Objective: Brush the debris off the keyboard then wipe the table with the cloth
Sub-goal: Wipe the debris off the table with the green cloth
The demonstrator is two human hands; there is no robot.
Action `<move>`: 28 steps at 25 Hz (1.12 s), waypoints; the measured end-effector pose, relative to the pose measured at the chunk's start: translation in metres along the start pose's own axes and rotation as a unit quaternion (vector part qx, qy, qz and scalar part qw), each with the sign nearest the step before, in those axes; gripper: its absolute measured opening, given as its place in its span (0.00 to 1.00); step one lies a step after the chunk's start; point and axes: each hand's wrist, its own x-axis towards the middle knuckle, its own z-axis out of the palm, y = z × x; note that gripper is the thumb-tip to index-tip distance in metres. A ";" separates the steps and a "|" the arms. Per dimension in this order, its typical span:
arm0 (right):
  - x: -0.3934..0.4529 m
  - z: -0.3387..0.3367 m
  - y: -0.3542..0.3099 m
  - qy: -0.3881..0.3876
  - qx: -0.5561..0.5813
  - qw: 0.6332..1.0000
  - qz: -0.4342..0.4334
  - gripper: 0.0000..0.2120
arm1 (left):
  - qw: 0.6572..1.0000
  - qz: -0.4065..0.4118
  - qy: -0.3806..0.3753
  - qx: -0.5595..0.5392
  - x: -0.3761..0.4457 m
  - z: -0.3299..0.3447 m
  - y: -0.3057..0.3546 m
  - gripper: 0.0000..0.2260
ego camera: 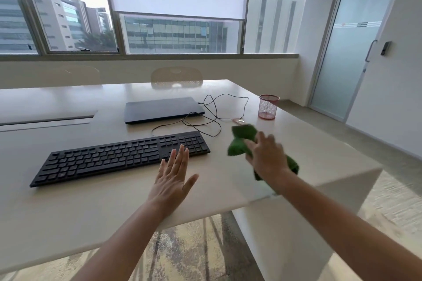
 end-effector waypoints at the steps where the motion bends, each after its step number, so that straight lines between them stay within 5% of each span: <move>1: -0.004 -0.004 -0.034 -0.023 0.017 0.999 -0.026 0.21 | 1.000 -0.016 0.009 0.000 -0.005 -0.005 -0.004 0.44; 7: -0.028 0.010 -0.208 -0.132 0.182 0.933 -0.281 0.26 | 0.976 -0.120 0.079 -0.166 -0.013 -0.047 -0.028 0.49; 11: -0.010 0.009 -0.199 -0.131 0.176 0.954 -0.205 0.22 | 0.980 -0.132 0.023 -0.148 -0.018 -0.039 -0.025 0.48; 17: 0.001 0.028 -0.082 -0.143 0.114 0.983 -0.017 0.18 | 0.994 -0.086 -0.066 -0.011 -0.009 -0.007 -0.033 0.60; 22: 0.025 0.046 -0.059 -0.131 0.075 0.988 0.022 0.21 | 0.990 -0.079 -0.101 0.053 0.009 -0.003 -0.028 0.29; 28: 0.050 0.049 -0.070 -0.143 0.092 0.985 0.004 0.18 | 0.992 -0.060 -0.086 0.069 0.012 0.001 -0.033 0.26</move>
